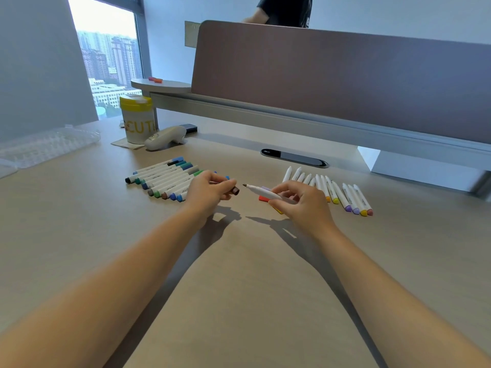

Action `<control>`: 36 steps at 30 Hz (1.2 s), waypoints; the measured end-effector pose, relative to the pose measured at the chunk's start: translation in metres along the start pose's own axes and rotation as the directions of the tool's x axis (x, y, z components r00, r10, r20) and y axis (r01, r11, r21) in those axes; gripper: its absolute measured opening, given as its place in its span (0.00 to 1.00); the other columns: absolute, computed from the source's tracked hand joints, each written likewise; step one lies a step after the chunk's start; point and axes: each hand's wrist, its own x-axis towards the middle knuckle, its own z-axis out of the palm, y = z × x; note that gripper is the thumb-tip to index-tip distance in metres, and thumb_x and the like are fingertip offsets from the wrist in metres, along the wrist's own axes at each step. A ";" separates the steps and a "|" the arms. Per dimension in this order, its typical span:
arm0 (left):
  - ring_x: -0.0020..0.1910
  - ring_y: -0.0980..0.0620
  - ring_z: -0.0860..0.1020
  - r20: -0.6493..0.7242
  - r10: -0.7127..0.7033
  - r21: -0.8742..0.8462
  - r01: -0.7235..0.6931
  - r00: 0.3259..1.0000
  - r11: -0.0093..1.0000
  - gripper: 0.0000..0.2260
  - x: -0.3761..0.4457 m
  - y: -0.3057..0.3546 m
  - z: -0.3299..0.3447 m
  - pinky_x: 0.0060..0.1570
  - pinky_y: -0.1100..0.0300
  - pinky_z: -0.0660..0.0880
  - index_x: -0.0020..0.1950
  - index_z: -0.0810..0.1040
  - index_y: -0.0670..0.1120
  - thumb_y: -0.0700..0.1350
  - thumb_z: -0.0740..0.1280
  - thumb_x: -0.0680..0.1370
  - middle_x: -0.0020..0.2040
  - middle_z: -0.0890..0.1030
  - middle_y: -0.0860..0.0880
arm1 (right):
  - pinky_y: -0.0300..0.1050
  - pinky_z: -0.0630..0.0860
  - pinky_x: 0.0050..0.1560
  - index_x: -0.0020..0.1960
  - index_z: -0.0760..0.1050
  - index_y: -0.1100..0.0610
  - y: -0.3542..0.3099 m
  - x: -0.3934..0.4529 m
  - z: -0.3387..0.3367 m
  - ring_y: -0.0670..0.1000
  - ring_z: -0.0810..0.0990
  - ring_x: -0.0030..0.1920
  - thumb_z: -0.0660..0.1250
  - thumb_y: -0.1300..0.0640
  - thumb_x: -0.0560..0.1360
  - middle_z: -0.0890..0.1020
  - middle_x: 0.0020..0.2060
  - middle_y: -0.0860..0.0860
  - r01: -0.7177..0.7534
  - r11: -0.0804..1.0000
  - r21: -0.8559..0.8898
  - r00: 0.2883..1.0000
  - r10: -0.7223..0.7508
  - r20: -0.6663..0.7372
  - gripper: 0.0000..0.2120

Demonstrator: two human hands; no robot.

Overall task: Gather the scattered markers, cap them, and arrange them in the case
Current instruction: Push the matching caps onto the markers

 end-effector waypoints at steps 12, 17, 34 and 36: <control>0.32 0.57 0.75 0.003 -0.093 -0.079 0.093 0.996 0.993 0.07 -0.003 0.005 0.009 0.28 0.71 0.73 0.40 0.70 0.44 0.44 0.66 0.76 0.34 0.77 0.49 | 0.57 0.75 0.49 0.50 0.81 0.54 -0.012 0.003 0.008 0.51 0.77 0.41 0.70 0.53 0.71 0.83 0.41 0.52 0.085 0.990 -0.115 0.996 -0.082 0.029 0.09; 0.33 0.54 0.76 -0.042 -0.027 -0.006 0.027 0.999 1.000 0.09 -0.001 0.002 0.017 0.38 0.63 0.75 0.37 0.69 0.44 0.43 0.67 0.75 0.34 0.77 0.48 | 0.33 0.66 0.33 0.51 0.78 0.58 -0.015 0.005 0.012 0.47 0.73 0.37 0.68 0.56 0.73 0.76 0.38 0.49 0.046 0.989 -0.143 0.998 -0.040 0.045 0.09; 0.43 0.51 0.75 0.055 -0.042 -0.042 0.045 0.998 0.998 0.25 -0.003 0.018 0.027 0.44 0.61 0.74 0.71 0.61 0.44 0.39 0.65 0.76 0.58 0.75 0.39 | 0.29 0.70 0.37 0.54 0.77 0.60 -0.019 0.010 0.018 0.42 0.74 0.38 0.60 0.58 0.77 0.77 0.41 0.48 -0.068 0.984 0.165 0.998 0.068 0.010 0.10; 0.46 0.50 0.75 0.072 -0.040 -0.002 0.040 0.997 0.999 0.25 0.002 0.013 0.023 0.44 0.61 0.73 0.73 0.59 0.46 0.38 0.63 0.77 0.59 0.74 0.39 | 0.33 0.72 0.42 0.57 0.76 0.61 -0.011 0.013 0.011 0.42 0.74 0.41 0.59 0.58 0.78 0.77 0.46 0.50 -0.127 0.978 0.165 0.991 0.131 -0.015 0.12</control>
